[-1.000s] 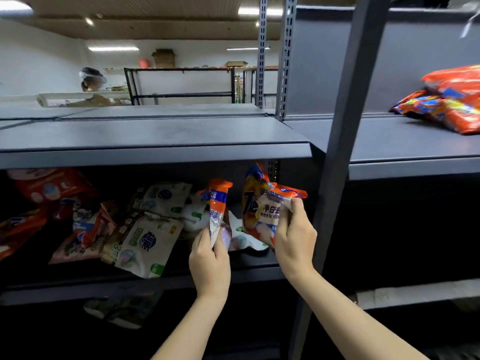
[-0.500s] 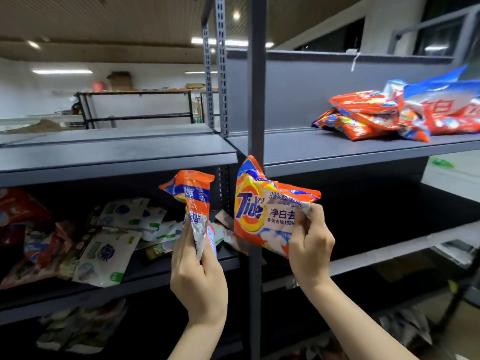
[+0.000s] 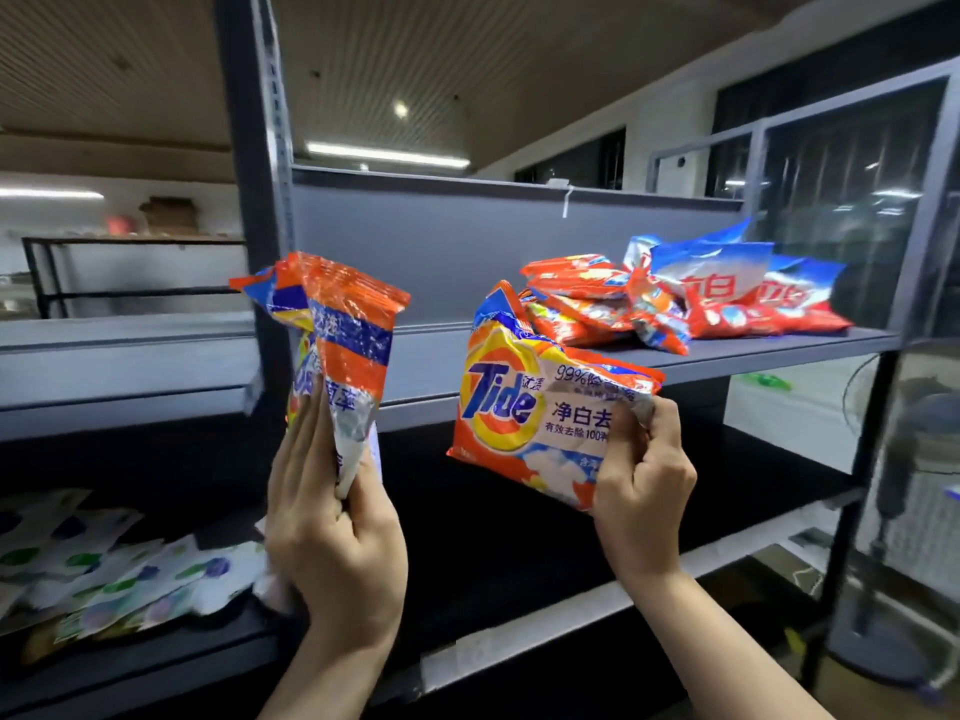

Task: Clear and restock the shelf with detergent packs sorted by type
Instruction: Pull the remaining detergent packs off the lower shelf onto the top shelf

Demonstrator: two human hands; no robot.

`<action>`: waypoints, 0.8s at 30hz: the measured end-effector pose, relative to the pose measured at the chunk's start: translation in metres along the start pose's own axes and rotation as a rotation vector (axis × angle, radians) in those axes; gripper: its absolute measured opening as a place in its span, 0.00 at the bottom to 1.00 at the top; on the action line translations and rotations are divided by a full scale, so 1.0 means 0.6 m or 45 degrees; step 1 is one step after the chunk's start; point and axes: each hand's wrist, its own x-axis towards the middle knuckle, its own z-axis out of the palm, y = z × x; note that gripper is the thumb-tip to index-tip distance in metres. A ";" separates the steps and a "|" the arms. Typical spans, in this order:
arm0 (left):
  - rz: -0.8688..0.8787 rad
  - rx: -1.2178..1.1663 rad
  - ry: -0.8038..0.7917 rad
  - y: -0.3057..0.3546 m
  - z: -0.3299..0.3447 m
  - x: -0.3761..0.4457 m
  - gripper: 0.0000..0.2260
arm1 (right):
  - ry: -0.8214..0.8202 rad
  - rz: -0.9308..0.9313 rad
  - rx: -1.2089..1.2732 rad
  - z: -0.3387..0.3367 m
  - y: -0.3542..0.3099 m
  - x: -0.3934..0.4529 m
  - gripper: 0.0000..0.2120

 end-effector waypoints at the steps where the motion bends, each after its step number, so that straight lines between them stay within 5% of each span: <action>1: -0.012 0.002 0.011 0.012 0.031 -0.004 0.14 | -0.001 -0.007 -0.006 -0.014 0.021 0.021 0.16; 5: -0.104 0.031 -0.033 0.043 0.150 -0.020 0.17 | 0.013 0.004 -0.024 -0.069 0.110 0.095 0.08; 14: -0.347 0.180 -0.173 0.049 0.358 -0.013 0.15 | 0.150 0.075 -0.083 -0.146 0.250 0.222 0.09; 24: -0.413 0.425 -0.369 -0.013 0.600 0.028 0.12 | 0.292 0.156 0.022 -0.061 0.347 0.351 0.06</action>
